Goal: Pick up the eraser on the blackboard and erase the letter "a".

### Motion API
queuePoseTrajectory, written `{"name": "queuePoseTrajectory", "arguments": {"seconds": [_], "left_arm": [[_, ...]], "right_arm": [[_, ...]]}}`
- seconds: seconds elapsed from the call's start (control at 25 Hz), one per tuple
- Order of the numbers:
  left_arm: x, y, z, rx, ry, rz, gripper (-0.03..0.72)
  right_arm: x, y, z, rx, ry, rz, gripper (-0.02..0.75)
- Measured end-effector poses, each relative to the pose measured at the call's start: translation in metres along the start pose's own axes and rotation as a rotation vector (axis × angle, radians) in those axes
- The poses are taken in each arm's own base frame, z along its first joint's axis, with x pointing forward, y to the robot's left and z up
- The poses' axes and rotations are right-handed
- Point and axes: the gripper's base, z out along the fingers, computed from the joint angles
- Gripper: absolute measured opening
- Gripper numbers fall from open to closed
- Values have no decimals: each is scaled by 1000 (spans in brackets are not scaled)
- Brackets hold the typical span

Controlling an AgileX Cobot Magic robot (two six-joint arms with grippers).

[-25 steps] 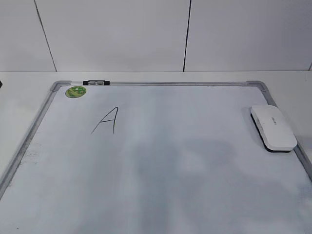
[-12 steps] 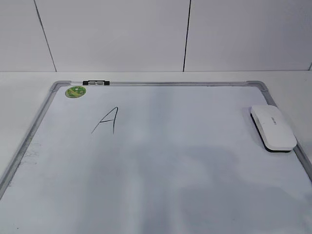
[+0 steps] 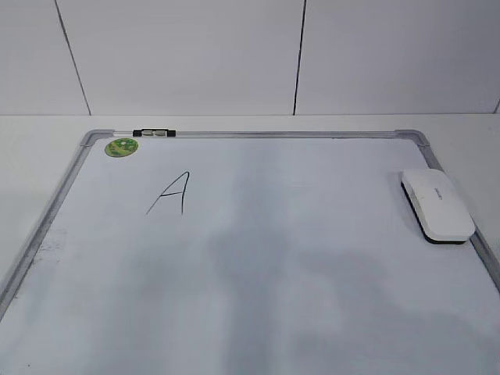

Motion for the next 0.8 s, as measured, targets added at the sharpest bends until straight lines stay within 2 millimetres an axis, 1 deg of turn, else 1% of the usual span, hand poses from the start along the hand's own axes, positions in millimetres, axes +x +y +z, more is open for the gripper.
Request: {"name": "queuePoseTrajectory", "arguments": {"seconds": [0.08, 0.2, 0.32, 0.4, 0.56, 0.8], "left_arm": [[15, 0, 5, -2, -6, -1, 340], [32, 2, 14, -4, -9, -6, 340], [43, 3, 22, -5, 7, -14, 337], [45, 4, 23, -7, 10, -16, 328], [44, 6, 23, -31, -8, -9, 312], [43, 11, 25, -86, -19, 8, 307]], "right_arm": [[0, 0, 0, 2, -2, -4, 558], [0, 0, 0, 2, -2, -37, 558], [0, 0, 0, 2, -2, -49, 558], [0, 0, 0, 2, -2, -53, 558], [0, 0, 1, 2, -3, -55, 558], [1, 0, 5, 3, -12, -55, 558]]}}
